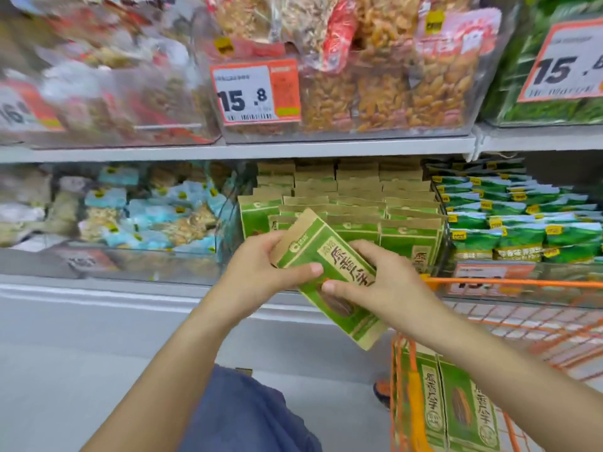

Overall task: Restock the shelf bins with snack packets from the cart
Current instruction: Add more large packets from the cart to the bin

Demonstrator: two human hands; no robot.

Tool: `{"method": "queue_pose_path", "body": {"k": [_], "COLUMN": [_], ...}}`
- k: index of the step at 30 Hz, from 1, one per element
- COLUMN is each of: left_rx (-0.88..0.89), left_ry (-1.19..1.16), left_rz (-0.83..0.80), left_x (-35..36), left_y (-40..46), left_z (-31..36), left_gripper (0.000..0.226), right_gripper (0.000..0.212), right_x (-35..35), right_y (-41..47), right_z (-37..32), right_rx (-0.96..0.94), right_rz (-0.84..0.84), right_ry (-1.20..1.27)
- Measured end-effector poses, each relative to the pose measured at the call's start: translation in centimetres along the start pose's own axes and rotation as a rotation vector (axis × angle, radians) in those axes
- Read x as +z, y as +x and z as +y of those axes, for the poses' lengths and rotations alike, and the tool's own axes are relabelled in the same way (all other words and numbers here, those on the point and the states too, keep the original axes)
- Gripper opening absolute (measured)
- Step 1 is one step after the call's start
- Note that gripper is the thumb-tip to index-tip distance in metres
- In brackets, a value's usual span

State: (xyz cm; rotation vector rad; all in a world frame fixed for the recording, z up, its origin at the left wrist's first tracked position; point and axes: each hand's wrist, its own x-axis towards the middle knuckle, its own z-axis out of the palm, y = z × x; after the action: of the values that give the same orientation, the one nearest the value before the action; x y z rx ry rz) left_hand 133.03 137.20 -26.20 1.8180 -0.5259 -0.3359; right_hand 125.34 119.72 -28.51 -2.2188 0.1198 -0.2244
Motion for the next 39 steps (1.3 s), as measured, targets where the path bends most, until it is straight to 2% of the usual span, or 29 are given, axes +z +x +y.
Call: {"method": "queue_pose_path", "body": {"k": [2, 3, 7, 9, 13, 15, 18, 24, 28, 32, 36, 38, 39], "left_rx": [0.025, 0.060, 0.241, 0.277, 0.262, 0.210, 0.264, 0.158, 0.346, 0.440, 0.422, 0.406, 0.406], "left_ry": [0.138, 0.207, 0.493, 0.584, 0.798, 0.923, 1.162, 1.468, 1.613, 1.593, 1.537, 1.433, 1.347], "left_rz": [0.008, 0.061, 0.494, 0.536, 0.484, 0.386, 0.241, -0.090, -0.011, 0.101, 0.058, 0.096, 0.153], "left_x": [-1.8, -2.9, -8.7, -9.9, -8.5, -7.7, -7.4, -7.5, -7.6, -7.7, -7.2, -7.3, -7.2], "left_y": [-0.4, -0.6, -0.9, 0.0, 4.3, 6.6, 9.3, 11.7, 12.1, 12.2, 11.7, 10.9, 10.2], "left_z": [0.2, 0.3, 2.3, 2.7, 0.2, -1.8, -4.4, -4.0, -4.4, -5.6, -6.0, -5.9, -5.9], "left_gripper": [0.027, 0.027, 0.034, 0.033, 0.035, 0.039, 0.051, 0.085, 0.079, 0.077, 0.101, 0.111, 0.108], "right_gripper": [0.044, 0.050, 0.058, 0.059, 0.063, 0.061, 0.061, 0.063, 0.062, 0.062, 0.054, 0.044, 0.037], "right_x": [0.8, 1.0, 0.5, 0.2, 0.6, 0.9, 0.8, 0.6, 0.6, 0.4, -1.2, -3.1, -4.3], "right_y": [0.4, 0.6, 2.3, 3.3, 4.5, 4.7, 4.9, 5.0, 5.0, 5.0, 3.6, 1.8, 0.5], "right_z": [-0.5, -0.5, 0.5, 1.7, 3.2, 3.5, 3.7, 4.0, 4.2, 4.1, 4.1, 4.4, 4.9], "right_rx": [-0.052, -0.088, -0.340, -0.326, -0.234, -0.226, -0.239, -0.273, -0.292, -0.315, -0.402, -0.494, -0.545], "right_rz": [-0.034, -0.025, 0.303, 0.361, 0.305, 0.292, 0.309, 0.294, 0.306, 0.277, 0.285, 0.335, 0.362], "right_ry": [-0.076, -0.119, -0.474, -0.580, -0.761, -0.830, -0.848, -0.890, -0.893, -0.864, -0.648, -0.563, -0.534]}}
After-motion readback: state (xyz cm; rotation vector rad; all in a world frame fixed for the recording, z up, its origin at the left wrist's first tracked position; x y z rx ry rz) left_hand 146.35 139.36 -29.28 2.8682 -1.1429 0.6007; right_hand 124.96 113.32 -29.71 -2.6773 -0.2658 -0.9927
